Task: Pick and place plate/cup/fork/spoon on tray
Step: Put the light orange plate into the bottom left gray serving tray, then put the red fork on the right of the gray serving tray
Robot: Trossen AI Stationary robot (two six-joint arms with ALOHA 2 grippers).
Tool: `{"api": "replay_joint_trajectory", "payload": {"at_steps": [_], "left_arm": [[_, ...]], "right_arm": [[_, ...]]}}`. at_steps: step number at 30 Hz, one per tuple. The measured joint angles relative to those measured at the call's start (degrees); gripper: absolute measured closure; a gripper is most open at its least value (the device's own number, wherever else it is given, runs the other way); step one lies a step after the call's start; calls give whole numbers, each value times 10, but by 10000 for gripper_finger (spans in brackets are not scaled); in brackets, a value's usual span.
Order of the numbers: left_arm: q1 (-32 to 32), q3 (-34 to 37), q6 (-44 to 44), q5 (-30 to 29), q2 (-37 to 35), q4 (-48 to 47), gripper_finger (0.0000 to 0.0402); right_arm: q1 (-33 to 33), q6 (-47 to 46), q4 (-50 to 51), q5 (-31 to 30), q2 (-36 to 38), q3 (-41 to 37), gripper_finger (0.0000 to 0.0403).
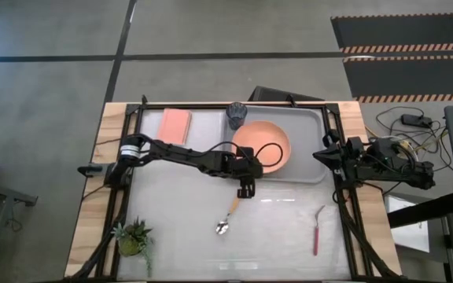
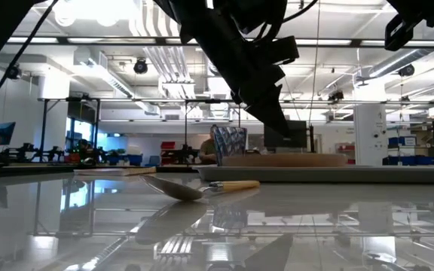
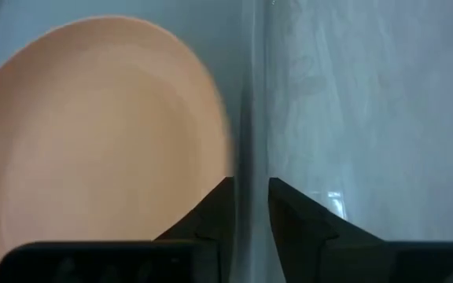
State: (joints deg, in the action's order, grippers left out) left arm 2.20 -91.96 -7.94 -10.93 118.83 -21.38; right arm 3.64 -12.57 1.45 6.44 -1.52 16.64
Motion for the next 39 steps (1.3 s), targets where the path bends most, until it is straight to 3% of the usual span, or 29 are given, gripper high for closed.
{"api": "replay_joint_trajectory", "payload": {"at_steps": [7, 16, 21, 31, 39], "left_arm": [[3, 0, 1, 0, -6, -3, 332], [25, 26, -39, 17, -84, 13, 331], [40, 125, -62, 64, -155, 113, 331], [46, 370, -24, 60, -309, 356, 331], [45, 506, -19, 26, -413, 484, 331]], "right_arm": [[0, -10, 0, 0, 0, 0, 394], [0, -3, 6, 0, 0, 0, 394], [0, -3, 15, -4, -1, 0, 394], [0, -4, 31, -7, -10, -3, 394], [0, -61, 78, -95, -57, -5, 394]]}}
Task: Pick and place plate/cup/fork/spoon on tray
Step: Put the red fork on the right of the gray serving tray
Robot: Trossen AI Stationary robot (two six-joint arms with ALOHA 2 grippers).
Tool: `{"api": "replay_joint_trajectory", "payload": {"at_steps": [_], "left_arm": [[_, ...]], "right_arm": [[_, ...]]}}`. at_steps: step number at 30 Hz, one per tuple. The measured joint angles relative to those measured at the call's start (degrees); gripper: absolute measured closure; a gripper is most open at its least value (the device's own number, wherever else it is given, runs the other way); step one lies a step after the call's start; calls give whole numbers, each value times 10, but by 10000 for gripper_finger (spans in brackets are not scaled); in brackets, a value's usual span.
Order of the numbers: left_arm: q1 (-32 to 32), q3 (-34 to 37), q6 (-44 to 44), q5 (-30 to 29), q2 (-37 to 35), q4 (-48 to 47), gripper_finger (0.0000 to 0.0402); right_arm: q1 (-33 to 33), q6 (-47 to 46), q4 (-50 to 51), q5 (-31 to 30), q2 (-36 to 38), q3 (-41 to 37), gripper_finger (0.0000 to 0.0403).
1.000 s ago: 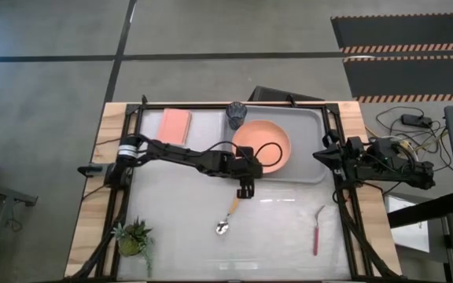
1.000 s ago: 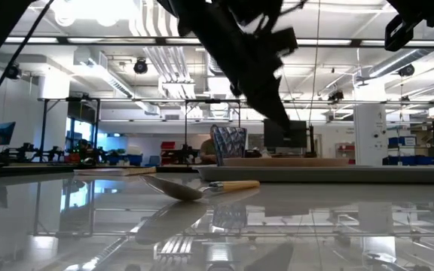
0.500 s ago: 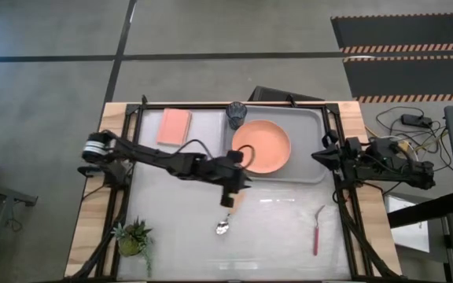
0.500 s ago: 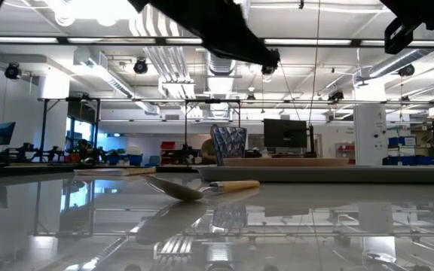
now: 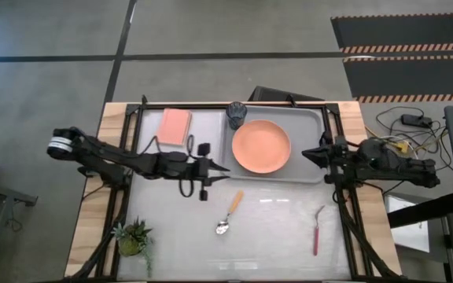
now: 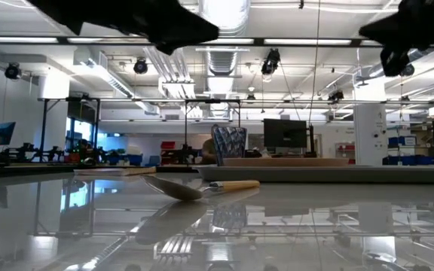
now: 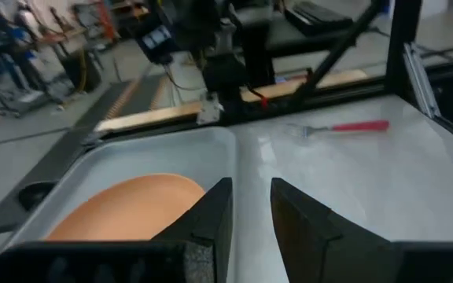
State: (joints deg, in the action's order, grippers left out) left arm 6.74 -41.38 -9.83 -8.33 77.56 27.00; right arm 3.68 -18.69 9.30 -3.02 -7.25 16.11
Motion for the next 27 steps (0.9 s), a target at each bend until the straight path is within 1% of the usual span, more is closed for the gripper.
{"api": "replay_joint_trajectory", "payload": {"at_steps": [3, 6, 13, 20, 27], "left_arm": [[0, 28, -2, -12, -30, 6, 331], [0, 52, -26, -20, -57, 29, 331], [-2, 73, -87, -31, -111, 27, 331], [-14, 83, -138, -57, -151, 27, 331], [-27, 88, -166, -57, -172, 25, 331]], "right_arm": [[0, -30, 12, -26, -43, -1, 394], [0, -55, 10, -50, -96, -2, 394], [0, -114, 7, -100, -219, -1, 394], [0, -177, 8, -103, -305, -1, 394], [0, -188, -39, -103, -350, 0, 394]]}}
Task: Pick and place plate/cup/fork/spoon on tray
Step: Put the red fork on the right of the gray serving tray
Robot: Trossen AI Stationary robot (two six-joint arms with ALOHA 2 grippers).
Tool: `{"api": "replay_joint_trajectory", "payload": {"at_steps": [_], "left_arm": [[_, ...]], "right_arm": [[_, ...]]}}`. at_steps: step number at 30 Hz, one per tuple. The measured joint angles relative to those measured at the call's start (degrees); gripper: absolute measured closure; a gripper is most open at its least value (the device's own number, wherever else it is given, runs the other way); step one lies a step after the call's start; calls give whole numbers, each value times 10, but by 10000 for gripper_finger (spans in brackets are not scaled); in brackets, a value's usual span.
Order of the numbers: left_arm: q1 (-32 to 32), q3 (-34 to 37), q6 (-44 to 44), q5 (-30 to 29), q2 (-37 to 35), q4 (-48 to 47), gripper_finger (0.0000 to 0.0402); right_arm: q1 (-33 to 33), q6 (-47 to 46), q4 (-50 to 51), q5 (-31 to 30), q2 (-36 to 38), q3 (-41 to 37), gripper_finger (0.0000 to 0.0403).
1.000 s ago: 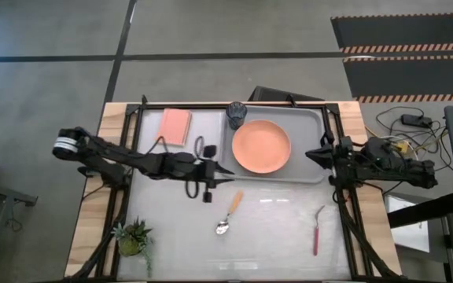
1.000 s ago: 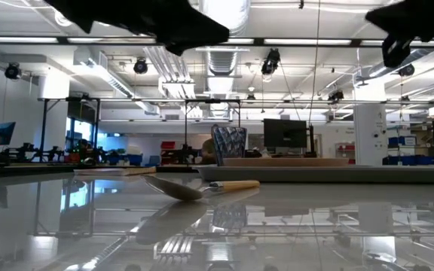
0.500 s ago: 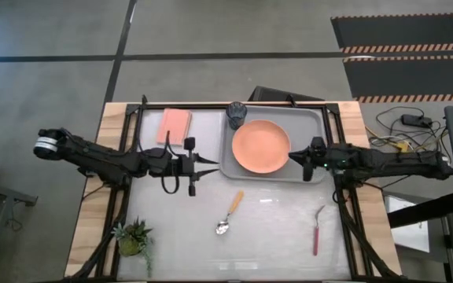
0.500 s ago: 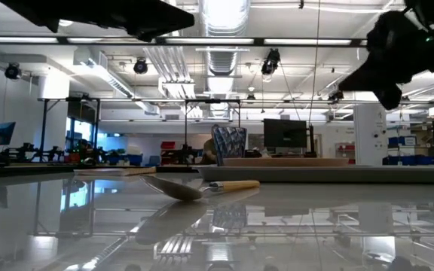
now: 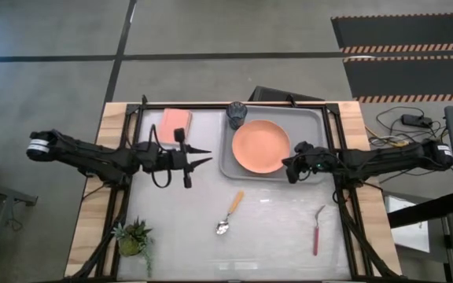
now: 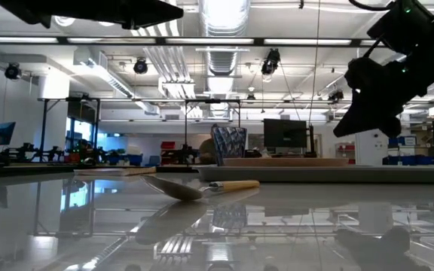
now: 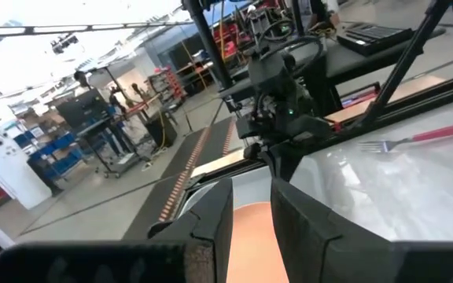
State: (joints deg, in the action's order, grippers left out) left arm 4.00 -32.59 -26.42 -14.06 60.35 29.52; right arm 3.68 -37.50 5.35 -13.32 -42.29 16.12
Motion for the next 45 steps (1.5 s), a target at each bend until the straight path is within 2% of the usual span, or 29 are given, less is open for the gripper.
{"api": "replay_joint_trajectory", "payload": {"at_steps": [9, 14, 19, 28, 37, 41, 45], "left_arm": [[-21, 1, -13, -2, 1, 0, 331], [-25, 2, -14, -2, 2, 0, 331], [-25, 3, -10, -2, 1, 0, 331], [-25, 8, -9, -2, 4, 0, 331], [-25, 8, -9, -2, 4, -1, 331], [-25, 8, -8, -2, 4, -1, 331], [-25, 8, -8, -2, 4, -1, 331]], "right_arm": [[0, 39, -10, 10, -35, 61, 394], [0, 38, 15, 66, -59, 112, 394], [-22, -15, 84, 115, -76, 154, 394], [-119, -186, 209, 153, -93, 181, 394], [-246, -377, 250, 157, -99, 183, 394], [-313, -488, 252, 197, -115, 183, 394], [-387, -606, 298, 256, -143, 183, 394]]}}
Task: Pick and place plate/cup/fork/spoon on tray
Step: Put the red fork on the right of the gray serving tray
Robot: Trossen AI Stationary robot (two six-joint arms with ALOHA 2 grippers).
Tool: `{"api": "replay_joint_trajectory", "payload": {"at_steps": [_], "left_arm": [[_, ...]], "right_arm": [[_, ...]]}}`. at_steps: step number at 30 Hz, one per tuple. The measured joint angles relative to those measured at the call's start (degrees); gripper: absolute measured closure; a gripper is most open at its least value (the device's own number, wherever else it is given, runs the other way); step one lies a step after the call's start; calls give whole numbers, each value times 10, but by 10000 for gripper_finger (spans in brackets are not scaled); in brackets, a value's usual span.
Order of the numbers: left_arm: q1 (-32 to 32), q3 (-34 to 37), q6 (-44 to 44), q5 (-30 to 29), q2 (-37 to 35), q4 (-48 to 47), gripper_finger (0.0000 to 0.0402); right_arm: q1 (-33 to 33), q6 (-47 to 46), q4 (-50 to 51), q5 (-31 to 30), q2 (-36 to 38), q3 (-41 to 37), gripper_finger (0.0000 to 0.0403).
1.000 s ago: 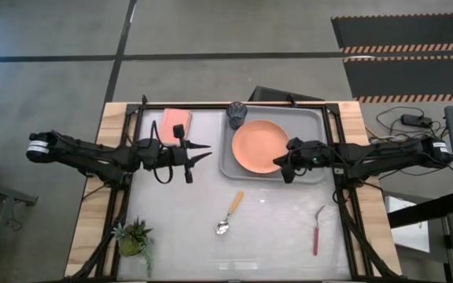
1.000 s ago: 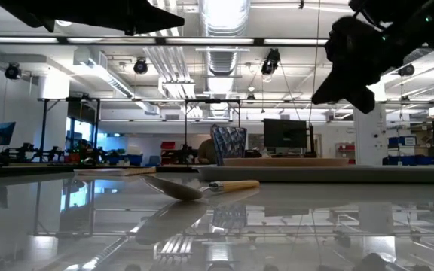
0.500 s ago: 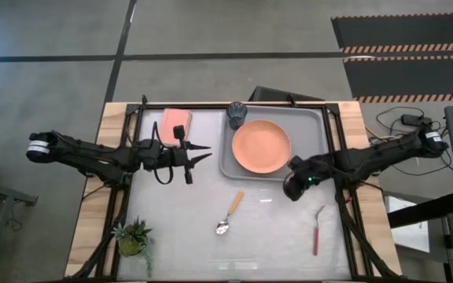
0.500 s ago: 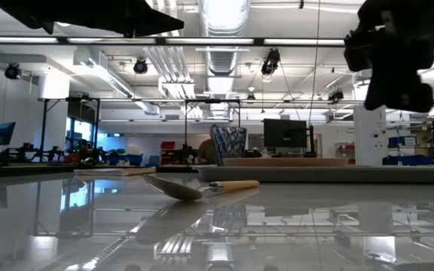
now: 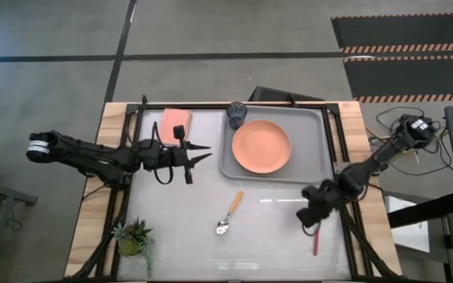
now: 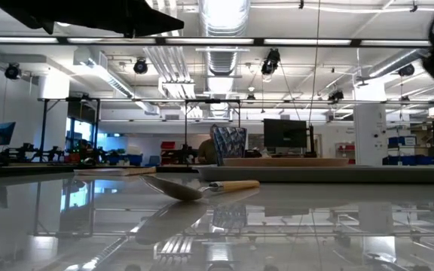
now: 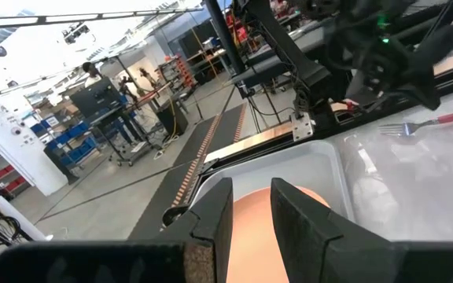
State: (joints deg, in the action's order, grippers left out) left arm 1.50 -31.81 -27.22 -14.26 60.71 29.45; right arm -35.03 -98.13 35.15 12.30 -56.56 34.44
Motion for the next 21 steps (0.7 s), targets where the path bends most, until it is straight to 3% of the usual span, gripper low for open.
{"api": "replay_joint_trajectory", "payload": {"at_steps": [5, 13, 21], "left_arm": [[0, 0, -1, 0, 0, 0, 331], [0, 0, -1, 0, -1, 0, 331], [0, 0, -2, 0, -1, 0, 331]], "right_arm": [[-59, -101, 15, 1, -32, 0, 394], [-74, -116, 22, 1, -69, 0, 385], [-82, -119, 1, 26, -76, 0, 303]]}}
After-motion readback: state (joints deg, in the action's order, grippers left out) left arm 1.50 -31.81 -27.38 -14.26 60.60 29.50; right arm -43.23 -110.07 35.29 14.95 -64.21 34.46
